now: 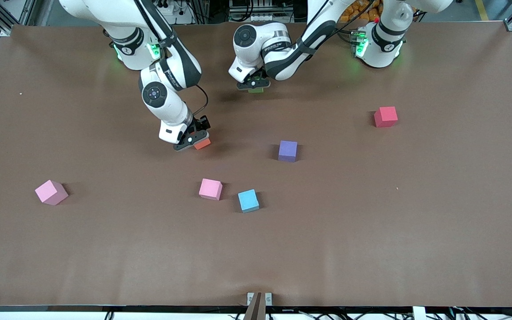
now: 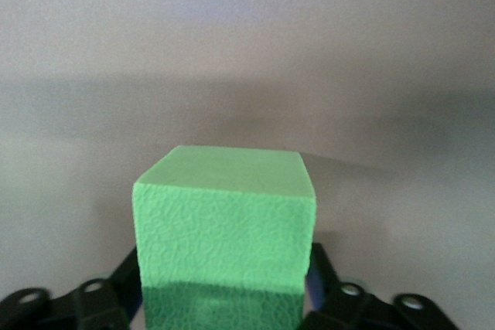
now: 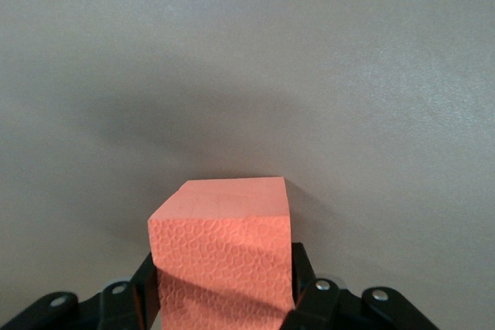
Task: Arrange blocks into number 1
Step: 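Place the green cube beside the lone purple cube with the left gripper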
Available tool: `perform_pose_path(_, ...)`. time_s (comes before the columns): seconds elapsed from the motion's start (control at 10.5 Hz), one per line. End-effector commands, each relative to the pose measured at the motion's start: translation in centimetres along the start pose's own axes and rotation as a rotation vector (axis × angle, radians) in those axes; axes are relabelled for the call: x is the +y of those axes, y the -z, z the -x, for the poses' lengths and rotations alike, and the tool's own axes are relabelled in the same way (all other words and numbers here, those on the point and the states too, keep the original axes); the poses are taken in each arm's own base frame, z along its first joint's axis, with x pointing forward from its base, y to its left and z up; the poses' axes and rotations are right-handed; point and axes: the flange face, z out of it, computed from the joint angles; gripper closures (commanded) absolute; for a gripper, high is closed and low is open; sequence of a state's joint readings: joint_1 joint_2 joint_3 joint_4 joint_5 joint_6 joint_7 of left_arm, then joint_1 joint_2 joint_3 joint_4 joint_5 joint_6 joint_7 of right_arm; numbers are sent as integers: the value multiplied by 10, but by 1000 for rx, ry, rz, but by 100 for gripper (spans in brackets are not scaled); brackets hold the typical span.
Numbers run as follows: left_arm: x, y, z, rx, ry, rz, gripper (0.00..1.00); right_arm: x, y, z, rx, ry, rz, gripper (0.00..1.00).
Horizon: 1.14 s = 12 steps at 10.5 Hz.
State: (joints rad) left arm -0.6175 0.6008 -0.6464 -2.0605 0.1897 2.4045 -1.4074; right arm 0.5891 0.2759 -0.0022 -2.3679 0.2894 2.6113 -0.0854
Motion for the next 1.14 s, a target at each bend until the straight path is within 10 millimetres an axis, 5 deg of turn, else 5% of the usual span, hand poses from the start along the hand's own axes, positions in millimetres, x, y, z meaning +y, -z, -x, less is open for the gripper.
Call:
perform_pose_path(0.0, 3, 13, -4, 29, 14, 21, 0, 6, 1, 1, 12, -19, -8, 46)
perform_pose_path(0.38, 0, 75, -41, 94, 74, 27, 0, 16, 44, -7, 77, -96, -27, 45)
perform_pose_path(0.57, -13, 109, -87, 114, 156, 46, 0, 5, 66, -8, 110, -212, -45, 45)
perform_pose_path(0.76, -38, 138, -160, 165, 257, 71, 0, -33, 76, -6, 134, -349, -66, 45)
perform_pose_path(1.05, -79, 147, -224, 267, 229, 33, 0, -108, 70, 11, 117, -434, -77, 43)
